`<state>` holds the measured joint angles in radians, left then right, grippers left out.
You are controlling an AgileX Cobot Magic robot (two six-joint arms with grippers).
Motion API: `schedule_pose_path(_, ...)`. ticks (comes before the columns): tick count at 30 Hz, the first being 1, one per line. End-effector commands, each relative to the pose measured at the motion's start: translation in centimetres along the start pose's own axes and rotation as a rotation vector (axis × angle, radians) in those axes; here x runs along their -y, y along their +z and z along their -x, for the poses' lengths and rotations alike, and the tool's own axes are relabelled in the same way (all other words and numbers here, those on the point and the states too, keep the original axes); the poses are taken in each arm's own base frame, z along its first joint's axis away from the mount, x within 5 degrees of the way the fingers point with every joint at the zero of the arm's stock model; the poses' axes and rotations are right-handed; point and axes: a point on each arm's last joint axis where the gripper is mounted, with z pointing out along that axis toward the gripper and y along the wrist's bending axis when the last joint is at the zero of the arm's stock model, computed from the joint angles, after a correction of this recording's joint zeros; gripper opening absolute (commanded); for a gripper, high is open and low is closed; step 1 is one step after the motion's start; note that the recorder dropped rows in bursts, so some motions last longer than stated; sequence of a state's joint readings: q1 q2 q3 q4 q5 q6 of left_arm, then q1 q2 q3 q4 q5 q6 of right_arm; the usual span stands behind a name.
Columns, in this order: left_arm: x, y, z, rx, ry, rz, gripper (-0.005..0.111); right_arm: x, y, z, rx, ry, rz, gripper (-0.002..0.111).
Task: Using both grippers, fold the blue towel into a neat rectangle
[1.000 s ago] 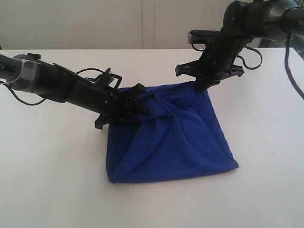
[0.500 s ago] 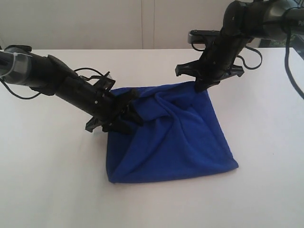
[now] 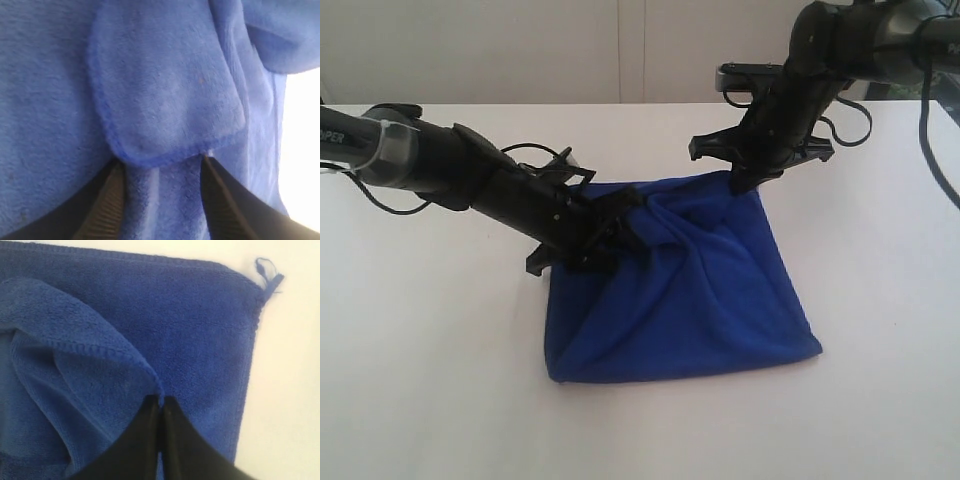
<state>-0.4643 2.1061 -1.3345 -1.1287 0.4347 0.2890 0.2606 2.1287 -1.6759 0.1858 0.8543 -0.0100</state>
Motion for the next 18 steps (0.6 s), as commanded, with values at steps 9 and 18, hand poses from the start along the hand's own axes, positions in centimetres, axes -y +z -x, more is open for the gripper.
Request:
schedule_pose_path(9,0.0,-0.2,0.6,0.060,-0.041,0.011,0.052,0.1,-0.5,0.1,0.014,0.003,0.000,0.000)
schedule_pose_path(18,-0.1,-1.1,1.2,0.049,-0.093,-0.042,0.052,0.1,-0.5,0.1,0.014,0.003,0.000,0.000)
